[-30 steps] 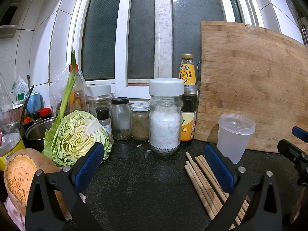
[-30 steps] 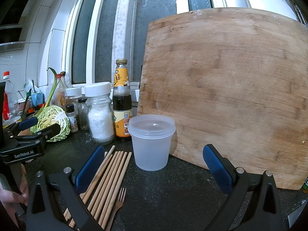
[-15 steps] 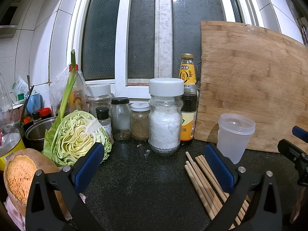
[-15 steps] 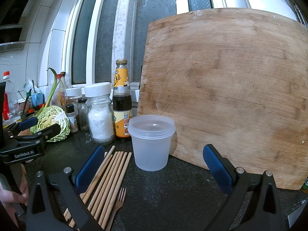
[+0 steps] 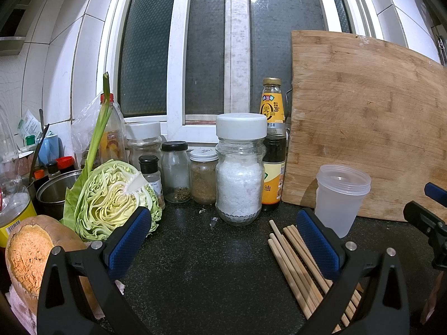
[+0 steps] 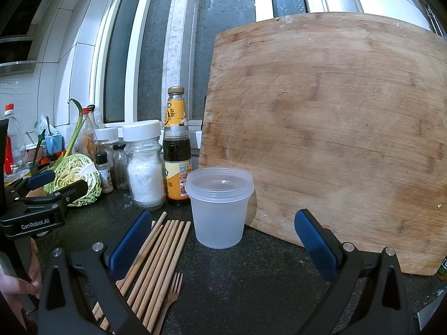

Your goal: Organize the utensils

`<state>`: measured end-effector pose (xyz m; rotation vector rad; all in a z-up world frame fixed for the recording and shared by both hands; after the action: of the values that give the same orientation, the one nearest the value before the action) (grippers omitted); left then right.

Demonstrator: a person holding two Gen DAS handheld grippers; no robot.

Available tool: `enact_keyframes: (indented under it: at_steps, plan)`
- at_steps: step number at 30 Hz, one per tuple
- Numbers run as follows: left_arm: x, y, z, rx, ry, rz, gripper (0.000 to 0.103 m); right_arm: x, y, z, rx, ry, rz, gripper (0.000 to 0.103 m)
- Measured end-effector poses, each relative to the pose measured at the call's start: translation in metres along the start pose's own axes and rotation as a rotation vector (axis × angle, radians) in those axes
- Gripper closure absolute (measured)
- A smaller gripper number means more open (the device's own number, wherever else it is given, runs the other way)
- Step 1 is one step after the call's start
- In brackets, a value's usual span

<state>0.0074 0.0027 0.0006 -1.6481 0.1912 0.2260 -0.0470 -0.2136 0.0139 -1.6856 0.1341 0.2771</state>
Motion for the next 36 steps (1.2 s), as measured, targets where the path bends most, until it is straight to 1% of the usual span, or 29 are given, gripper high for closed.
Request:
enact_keyframes:
  at_steps: [4, 10, 11, 13, 14, 15, 16, 17, 18, 19, 21, 22, 24, 26, 27, 28, 29, 30, 31, 32, 34, 35, 36]
  plan:
    - [-0.002, 0.000, 0.000, 0.006, 0.000, -0.010, 0.000, 0.000, 0.000, -0.001, 0.004, -0.003, -0.003, 0.000]
    - [-0.001, 0.001, -0.002, 0.021, 0.001, -0.002, 0.000, 0.002, -0.003, -0.001, 0.006, 0.004, -0.006, 0.000]
    - [0.000, 0.001, -0.002, 0.022, 0.000, 0.000, 0.000, 0.002, -0.003, -0.002, 0.009, -0.003, -0.005, 0.000]
    - [-0.004, 0.001, -0.002, 0.024, -0.015, -0.014, 0.000, -0.001, -0.009, -0.005, 0.035, -0.054, 0.020, 0.000]
    - [-0.009, 0.000, -0.004, 0.035, -0.054, -0.041, 0.000, -0.008, -0.011, -0.009, 0.067, -0.076, 0.026, 0.000]
    - [-0.018, -0.001, -0.006, 0.048, -0.086, -0.092, 0.000, -0.018, -0.017, -0.014, 0.121, -0.111, 0.017, 0.000]
    - [-0.028, -0.002, -0.010, 0.068, -0.079, -0.144, 0.000, -0.025, -0.022, -0.018, 0.154, -0.138, 0.005, 0.000]
    - [-0.038, -0.003, -0.014, 0.097, -0.053, -0.187, 0.000, -0.036, -0.032, -0.023, 0.195, -0.178, -0.023, 0.000]
    - [-0.047, -0.004, -0.019, 0.123, -0.042, -0.216, 0.000, -0.045, -0.040, -0.027, 0.216, -0.195, -0.053, 0.000]
    - [-0.055, -0.007, -0.024, 0.141, -0.055, -0.251, 0.000, -0.052, -0.048, -0.029, 0.226, -0.193, -0.079, 0.000]
    - [-0.069, -0.017, -0.032, 0.149, -0.093, -0.320, 0.000, -0.061, -0.070, -0.034, 0.227, -0.117, -0.138, 0.000]
    - [-0.075, -0.022, -0.034, 0.146, -0.094, -0.338, 0.000, -0.062, -0.084, -0.034, 0.197, -0.073, -0.164, 0.000]
    - [-0.078, -0.035, -0.036, 0.119, -0.037, -0.328, 0.000, -0.059, -0.104, -0.031, 0.123, -0.016, -0.190, 0.000]
    - [-0.073, -0.048, -0.034, 0.073, 0.050, -0.299, 0.000, -0.049, -0.116, -0.026, 0.063, 0.052, -0.160, 0.000]
    - [-0.067, -0.054, -0.033, 0.053, 0.073, -0.277, 0.000, -0.040, -0.121, -0.023, 0.046, 0.073, -0.136, 0.000]
    - [-0.060, -0.057, -0.033, 0.039, 0.058, -0.244, 0.000, -0.029, -0.123, -0.022, 0.047, 0.065, -0.128, 0.000]
    - [-0.054, -0.060, -0.035, 0.042, -0.002, -0.221, 0.000, -0.024, -0.122, -0.022, 0.060, 0.055, -0.132, 0.000]
    - [-0.048, -0.062, -0.038, 0.055, -0.083, -0.203, 0.000, -0.014, -0.120, -0.021, 0.088, 0.042, -0.138, 0.000]
    - [-0.041, -0.059, -0.040, 0.065, -0.137, -0.185, 0.000, -0.002, -0.116, -0.021, 0.107, 0.028, -0.133, 0.000]
    - [-0.038, -0.058, -0.040, 0.070, -0.151, -0.181, 0.000, 0.006, -0.112, -0.020, 0.106, 0.011, -0.121, 0.000]
    - [-0.029, -0.054, -0.037, 0.061, -0.112, -0.139, 0.000, 0.026, -0.104, -0.019, 0.091, -0.022, -0.096, 0.000]
    - [-0.024, -0.051, -0.035, 0.055, -0.097, -0.115, 0.000, 0.035, -0.097, -0.018, 0.084, -0.016, -0.075, 0.000]
    - [-0.018, -0.049, -0.032, 0.053, -0.086, -0.089, 0.000, 0.043, -0.093, -0.017, 0.081, 0.019, -0.024, 0.001]
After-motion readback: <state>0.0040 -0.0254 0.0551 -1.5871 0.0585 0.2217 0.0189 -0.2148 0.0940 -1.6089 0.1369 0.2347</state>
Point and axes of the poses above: each gripper's, at about its wrist camera, not at the fingertips, and x roughly the way its jaws point, z to its left, y to its underside, the point moved 1 cm from there along x, roughly the way its jaws point, and after that the axes turned 2 degrees about -x, right-handed, at the moved point
